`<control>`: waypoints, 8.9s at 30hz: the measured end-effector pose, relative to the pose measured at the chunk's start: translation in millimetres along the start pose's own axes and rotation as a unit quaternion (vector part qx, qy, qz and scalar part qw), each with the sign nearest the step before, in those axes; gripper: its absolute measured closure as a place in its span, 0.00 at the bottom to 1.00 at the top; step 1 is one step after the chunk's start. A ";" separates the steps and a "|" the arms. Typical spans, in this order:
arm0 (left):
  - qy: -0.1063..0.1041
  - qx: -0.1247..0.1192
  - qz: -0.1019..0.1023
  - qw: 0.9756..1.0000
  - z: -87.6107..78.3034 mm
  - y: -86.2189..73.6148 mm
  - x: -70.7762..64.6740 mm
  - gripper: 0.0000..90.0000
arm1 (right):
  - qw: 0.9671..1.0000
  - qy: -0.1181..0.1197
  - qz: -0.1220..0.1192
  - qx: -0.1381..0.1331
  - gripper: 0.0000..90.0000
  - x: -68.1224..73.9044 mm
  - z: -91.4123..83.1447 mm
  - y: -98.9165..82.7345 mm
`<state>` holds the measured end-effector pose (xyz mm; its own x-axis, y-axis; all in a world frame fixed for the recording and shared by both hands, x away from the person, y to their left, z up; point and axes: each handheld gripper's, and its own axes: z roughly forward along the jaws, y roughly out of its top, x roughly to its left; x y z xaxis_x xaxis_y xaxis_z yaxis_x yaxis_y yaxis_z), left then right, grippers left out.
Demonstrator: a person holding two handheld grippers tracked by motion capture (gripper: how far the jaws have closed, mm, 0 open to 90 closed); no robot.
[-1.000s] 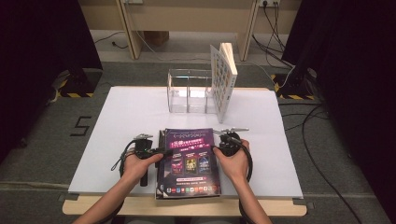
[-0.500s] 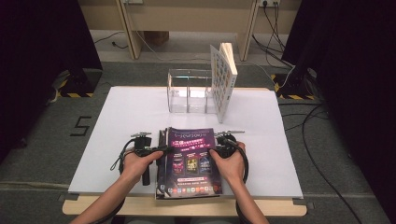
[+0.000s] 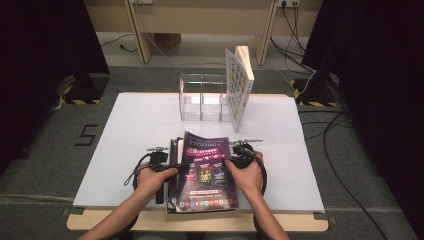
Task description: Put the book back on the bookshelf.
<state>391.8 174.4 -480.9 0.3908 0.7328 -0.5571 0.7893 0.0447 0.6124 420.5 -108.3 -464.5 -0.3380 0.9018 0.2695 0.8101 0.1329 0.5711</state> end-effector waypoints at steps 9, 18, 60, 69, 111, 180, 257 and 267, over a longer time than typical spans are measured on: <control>-0.001 -0.002 -0.018 1.000 9.5 5.2 1.1 0.93 | 1.000 0.014 0.016 0.016 0.59 -15.5 9.0 19.0; 0.006 0.005 -0.009 1.000 15.7 12.0 -0.9 0.93 | 0.999 0.018 0.029 0.019 0.53 -27.4 22.2 39.3; 0.026 0.019 0.022 0.999 21.1 19.7 -0.5 0.91 | 0.999 0.035 0.025 0.031 0.81 -26.9 25.1 68.8; 0.016 0.002 0.021 1.000 13.7 18.2 1.4 0.86 | 0.997 0.072 0.038 -0.003 0.92 -16.9 6.7 74.5; 0.065 -0.067 0.055 0.994 -49.4 -27.9 21.8 0.67 | 0.992 0.042 0.018 -0.120 0.94 -9.2 -58.3 86.1; 0.082 -0.092 0.034 0.992 -67.3 -32.0 39.1 0.65 | 0.960 -0.007 -0.023 -0.279 0.94 28.0 -106.1 169.7; 0.080 -0.100 0.032 0.991 -70.8 -31.0 41.6 0.66 | 0.932 -0.050 -0.007 -0.359 0.94 48.2 -49.8 240.0; 0.080 -0.099 0.029 0.991 -69.9 -31.7 43.7 0.67 | 0.937 -0.053 -0.027 -0.345 0.93 43.4 -39.7 226.6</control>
<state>350.7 252.5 -485.5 0.3404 0.8357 -0.4311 0.6523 0.1204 0.7484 570.3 -55.4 -292.6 -0.2913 0.9417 0.1684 0.2780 -0.0851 0.9568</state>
